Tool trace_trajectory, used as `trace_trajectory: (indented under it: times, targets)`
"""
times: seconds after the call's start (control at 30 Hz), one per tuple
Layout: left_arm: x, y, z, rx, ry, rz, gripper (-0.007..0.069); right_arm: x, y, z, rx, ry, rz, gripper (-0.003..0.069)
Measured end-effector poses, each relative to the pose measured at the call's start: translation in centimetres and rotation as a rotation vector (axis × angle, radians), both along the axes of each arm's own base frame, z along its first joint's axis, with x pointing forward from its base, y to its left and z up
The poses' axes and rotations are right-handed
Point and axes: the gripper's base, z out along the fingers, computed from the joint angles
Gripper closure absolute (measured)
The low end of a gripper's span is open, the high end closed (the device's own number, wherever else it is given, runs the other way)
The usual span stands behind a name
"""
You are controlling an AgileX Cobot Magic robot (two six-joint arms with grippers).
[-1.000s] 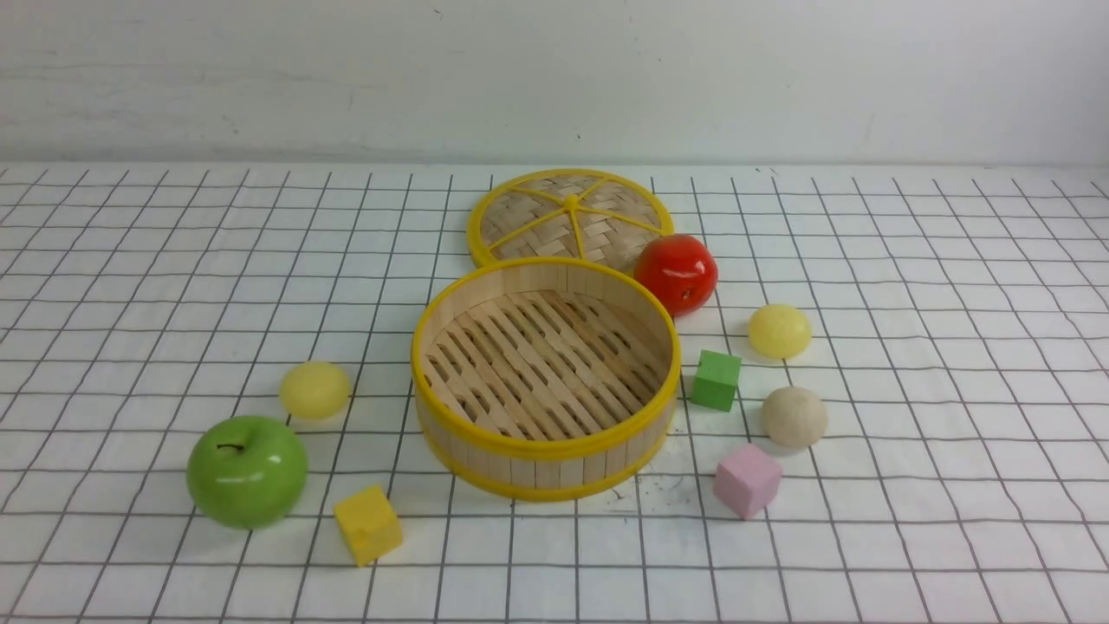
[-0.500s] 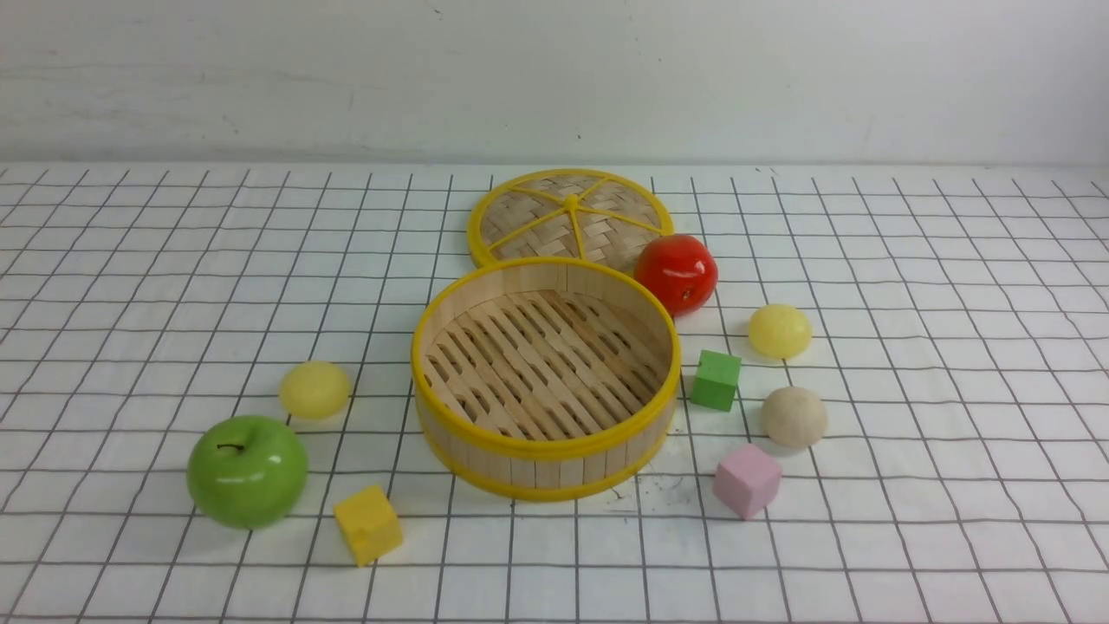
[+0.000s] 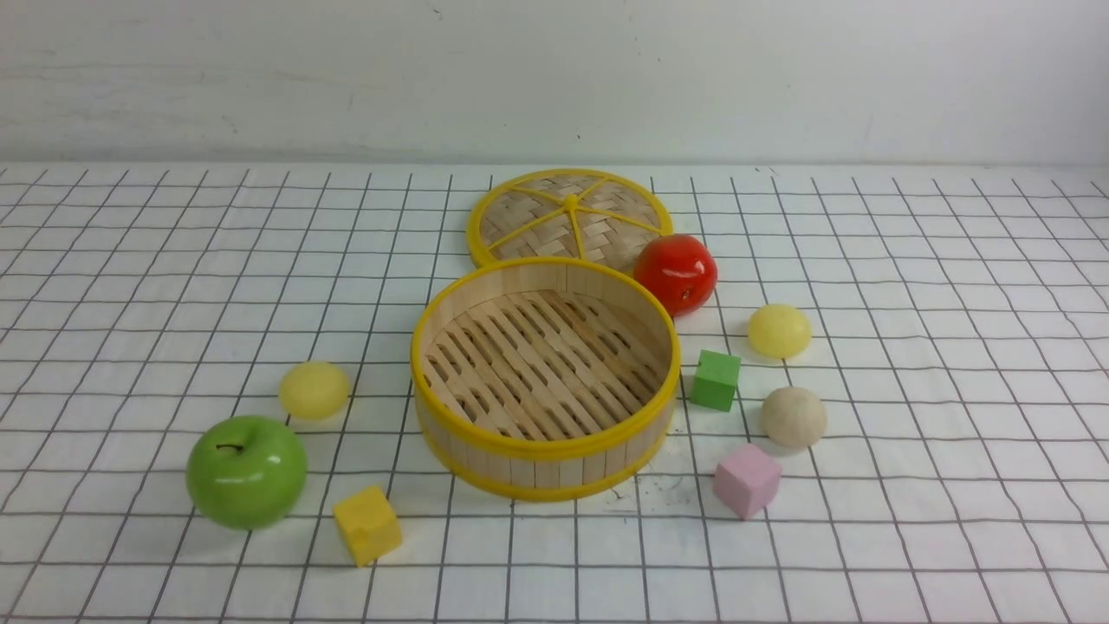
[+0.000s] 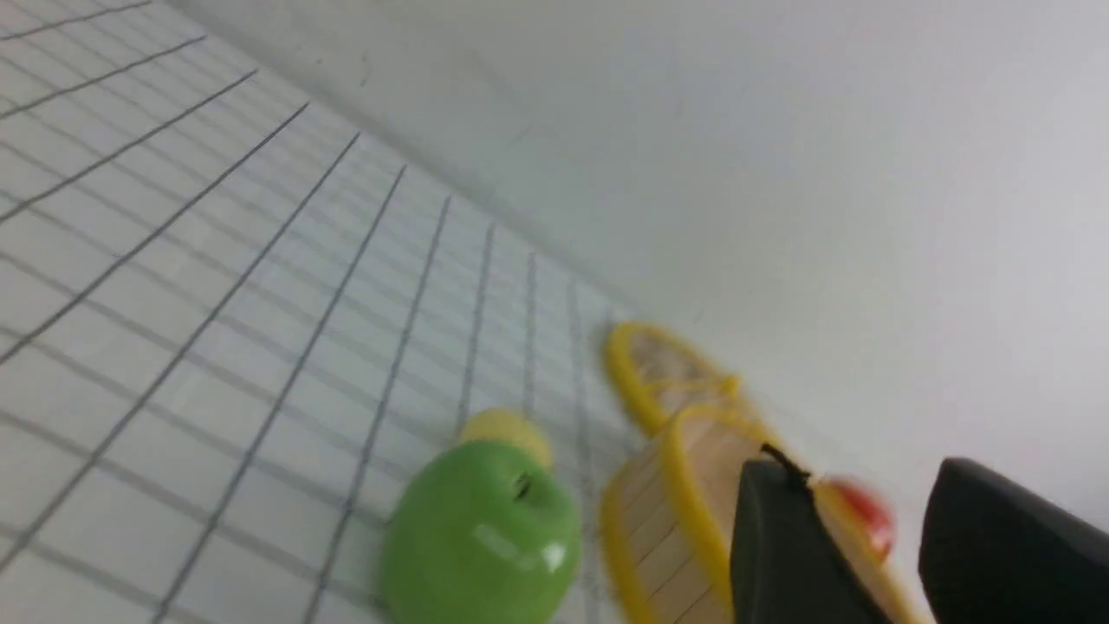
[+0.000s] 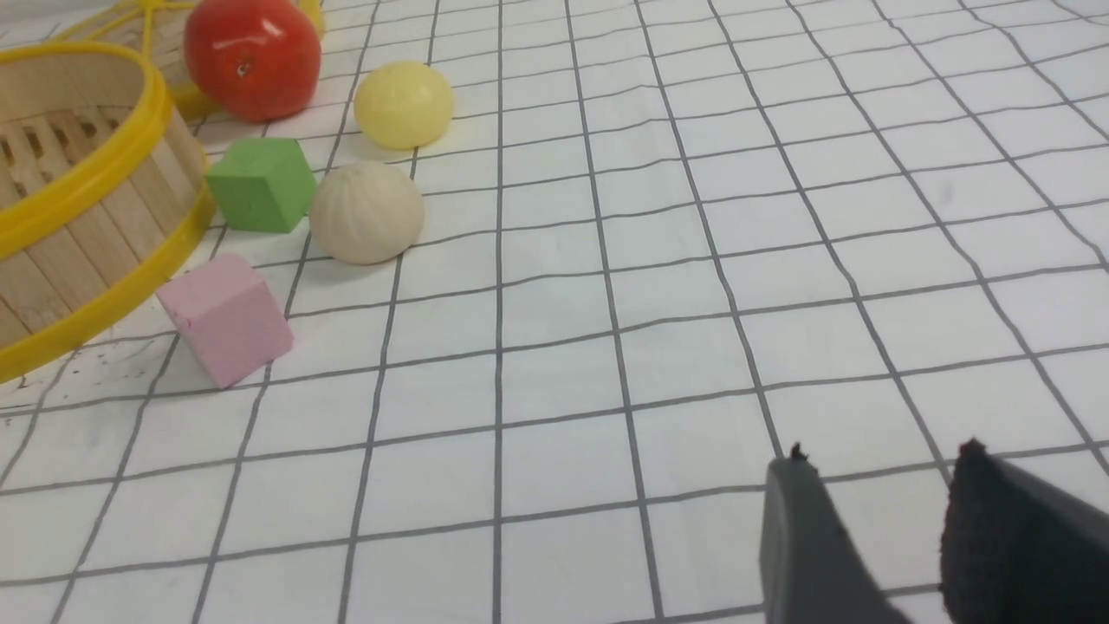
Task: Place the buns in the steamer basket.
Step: Use the left arm to grab a steamed stuffed bun
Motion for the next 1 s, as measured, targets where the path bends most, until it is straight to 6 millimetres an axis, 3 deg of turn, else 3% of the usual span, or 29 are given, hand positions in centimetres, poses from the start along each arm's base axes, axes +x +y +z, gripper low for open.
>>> trace_trajectory:
  times: [0.17, 0.3, 0.5, 0.6, 0.7, 0.87, 1.0]
  targets:
    - [-0.4, 0.4, 2.2, -0.084, -0.137, 0.025, 0.0386, 0.0, 0.0, 0.0, 0.000, 0.000, 0.000, 0.0418]
    - [-1.2, 0.3, 6.4, -0.092, -0.194, 0.001, 0.0386, 0.0, 0.0, 0.0, 0.000, 0.000, 0.000, 0.0418]
    - [-0.2, -0.5, 12.0, -0.040, -0.049, -0.060, 0.0386, 0.0, 0.0, 0.0, 0.000, 0.000, 0.000, 0.0418]
    - [2.2, -1.2, 13.9, 0.034, 0.159, -0.108, 0.0386, 0.0, 0.0, 0.0, 0.000, 0.000, 0.000, 0.0418]
    - [4.8, -1.7, 13.7, 0.138, 0.376, -0.152, 0.0386, 0.0, 0.0, 0.0, 0.000, 0.000, 0.000, 0.0418]
    - [8.7, -2.0, 11.3, 0.305, 0.599, -0.199, 0.0386, 0.0, 0.0, 0.0, 0.000, 0.000, 0.000, 0.0418]
    - [11.5, -2.4, 9.0, 0.320, 0.746, -0.248, 0.0386, 0.0, 0.0, 0.0, 0.000, 0.000, 0.000, 0.0418]
